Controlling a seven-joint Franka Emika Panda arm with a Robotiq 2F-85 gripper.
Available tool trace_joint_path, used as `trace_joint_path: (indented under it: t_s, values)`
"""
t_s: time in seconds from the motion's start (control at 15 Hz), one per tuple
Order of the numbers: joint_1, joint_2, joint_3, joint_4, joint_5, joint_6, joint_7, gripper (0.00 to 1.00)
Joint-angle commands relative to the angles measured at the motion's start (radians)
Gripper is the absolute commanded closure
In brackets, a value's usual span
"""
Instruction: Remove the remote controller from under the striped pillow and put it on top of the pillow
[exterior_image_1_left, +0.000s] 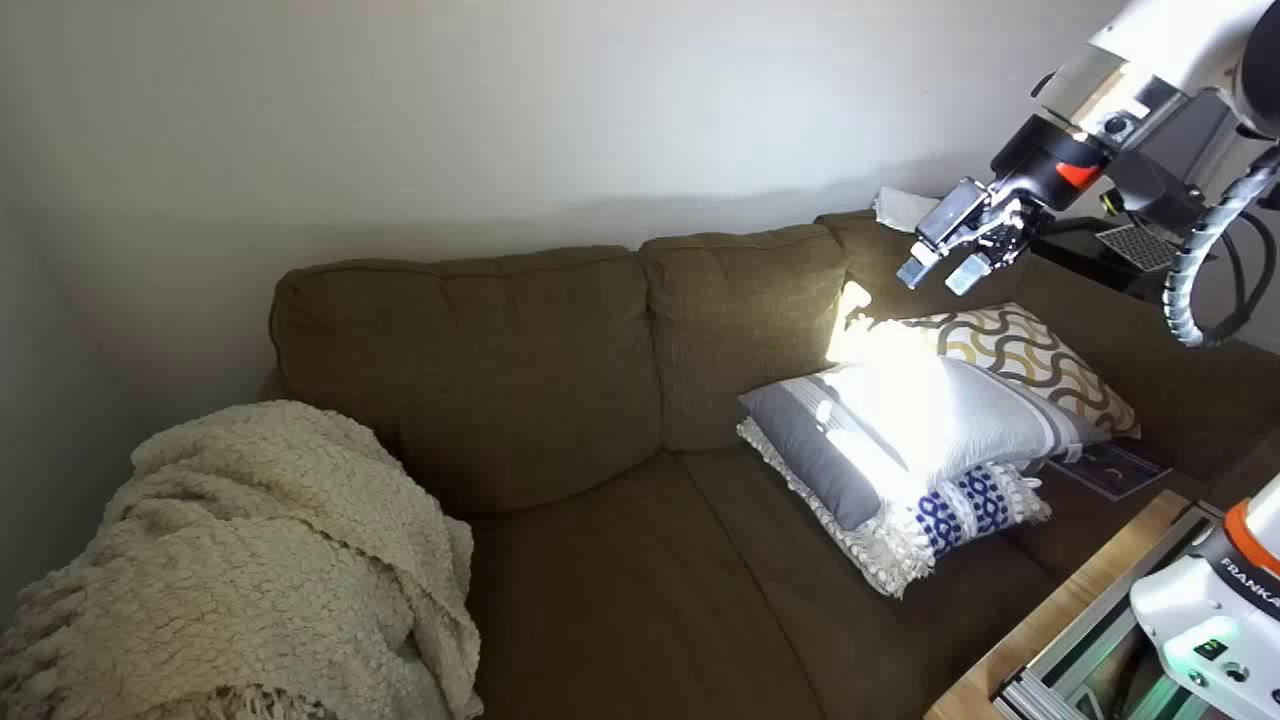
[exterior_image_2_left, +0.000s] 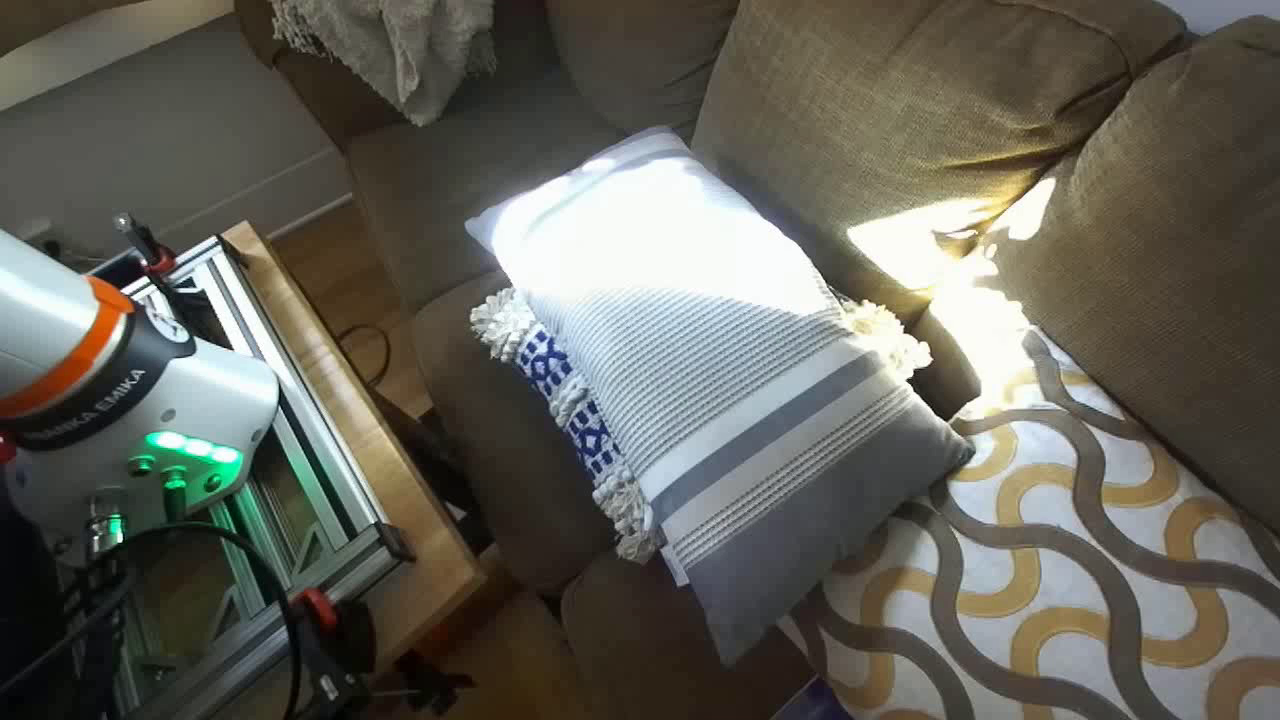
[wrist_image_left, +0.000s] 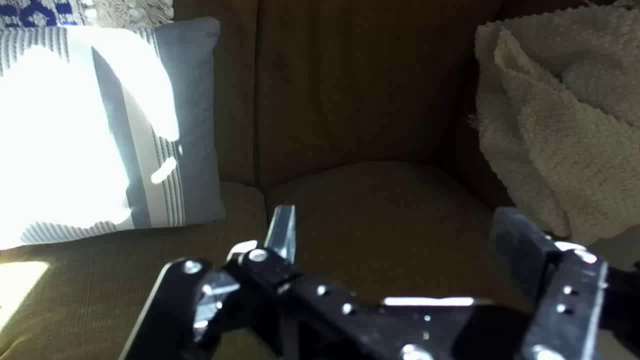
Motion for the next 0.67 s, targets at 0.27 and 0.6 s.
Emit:
trace_joint_path:
  t_s: [0.27,0.6]
  values:
    - [0.002,0.014,-0.003,-0.035,-0.005,-0.003,0.003,0.00]
    - [0.002,0.014,-0.003,-0.034,-0.005,-0.003,0.003,0.00]
